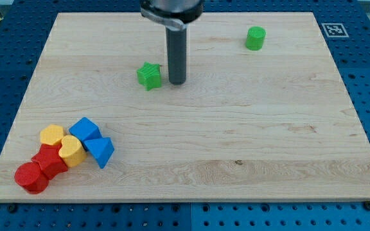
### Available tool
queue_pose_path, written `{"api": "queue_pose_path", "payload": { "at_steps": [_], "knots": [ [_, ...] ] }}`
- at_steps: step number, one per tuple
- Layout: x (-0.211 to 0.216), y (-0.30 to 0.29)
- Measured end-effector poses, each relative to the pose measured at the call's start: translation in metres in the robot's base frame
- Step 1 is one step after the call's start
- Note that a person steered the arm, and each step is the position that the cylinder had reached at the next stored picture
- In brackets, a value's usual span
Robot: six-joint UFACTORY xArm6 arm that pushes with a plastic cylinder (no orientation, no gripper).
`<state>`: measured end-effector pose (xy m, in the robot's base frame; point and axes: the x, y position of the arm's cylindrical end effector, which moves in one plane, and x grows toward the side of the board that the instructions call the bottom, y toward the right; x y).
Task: Move the green star to the vertical top of the blue cube
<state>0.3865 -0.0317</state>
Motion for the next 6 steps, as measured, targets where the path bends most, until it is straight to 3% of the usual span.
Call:
{"api": "queue_pose_path", "payload": {
  "at_steps": [3,4,5,6],
  "knots": [
    [0.046,-0.05],
    [0.031,-0.077],
    [0.015,-0.05],
    [-0.008,-0.074]
  ]
}}
